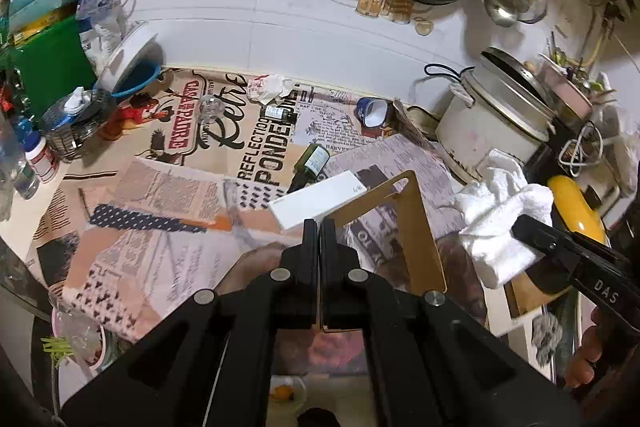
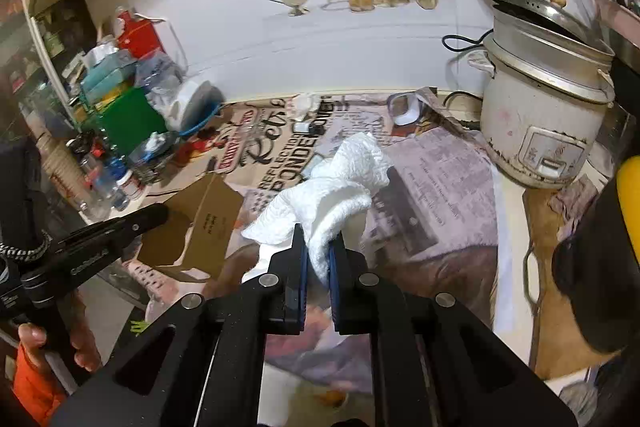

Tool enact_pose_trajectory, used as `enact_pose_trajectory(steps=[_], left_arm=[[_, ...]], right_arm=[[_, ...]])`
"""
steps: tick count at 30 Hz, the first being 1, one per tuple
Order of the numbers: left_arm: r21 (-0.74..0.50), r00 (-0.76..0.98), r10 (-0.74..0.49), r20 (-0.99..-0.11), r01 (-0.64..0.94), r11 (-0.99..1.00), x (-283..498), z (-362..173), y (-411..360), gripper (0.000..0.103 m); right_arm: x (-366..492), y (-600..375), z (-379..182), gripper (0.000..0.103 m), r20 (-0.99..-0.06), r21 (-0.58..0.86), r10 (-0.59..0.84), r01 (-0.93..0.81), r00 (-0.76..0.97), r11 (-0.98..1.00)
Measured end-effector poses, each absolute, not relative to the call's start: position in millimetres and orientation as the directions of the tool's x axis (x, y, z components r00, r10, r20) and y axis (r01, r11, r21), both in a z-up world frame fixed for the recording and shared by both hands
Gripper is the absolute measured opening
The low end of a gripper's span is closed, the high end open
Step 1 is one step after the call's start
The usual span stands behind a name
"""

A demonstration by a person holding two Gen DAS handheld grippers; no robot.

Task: Collect trash

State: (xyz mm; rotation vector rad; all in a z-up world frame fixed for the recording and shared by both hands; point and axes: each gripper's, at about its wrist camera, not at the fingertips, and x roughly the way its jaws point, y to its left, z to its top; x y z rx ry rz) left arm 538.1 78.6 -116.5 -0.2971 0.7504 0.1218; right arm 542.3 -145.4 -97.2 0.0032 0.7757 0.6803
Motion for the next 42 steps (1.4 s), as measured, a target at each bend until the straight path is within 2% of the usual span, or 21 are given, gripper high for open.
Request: enact_pose_trajectory(steps=[11,17,26,34,42], left_arm=[[-0.201,0.698,-0.083,-0.711,-0.088,0.976,427.2,-150.8,103.9,0.000],[-0.154,0.629,-0.083,-0.773,-0.059,0.986,363.8,-183.4,114.3,0.000],[-0.169,0.514,-0.115,-0.850,-0.061,0.984,321.1,-236.3,109.6,0.000],[-0.170,0.400,-0.125,-0.908,-0.079,0.982,318.9,-326.1,86.2,0.000],[-0.161,0.341,-0.115,-0.933,-0.111,0.981,330.9,-454.4,53.6,0.000]], right_arm=[[413.1,-111.6,-130.1,0.009,-0.670,0.268,0.508,-0.462,0.541,0.845],[349.8,-96.9,-160.8,0.009,-0.716,0.304,0.484,-0.398,0.504,0.865],[301.1,-97.3,-202.7,0.009,-0.796,0.315,0.441,-0.339,0.414,0.887],[294.7,-115.4,-265.0,0.009,-0.842,0.317,0.412,-0.298,0.349,0.901],[316.1,-144.7,-373.0,0.009,-0.872,0.301,0.383,-0.283,0.305,0.911]])
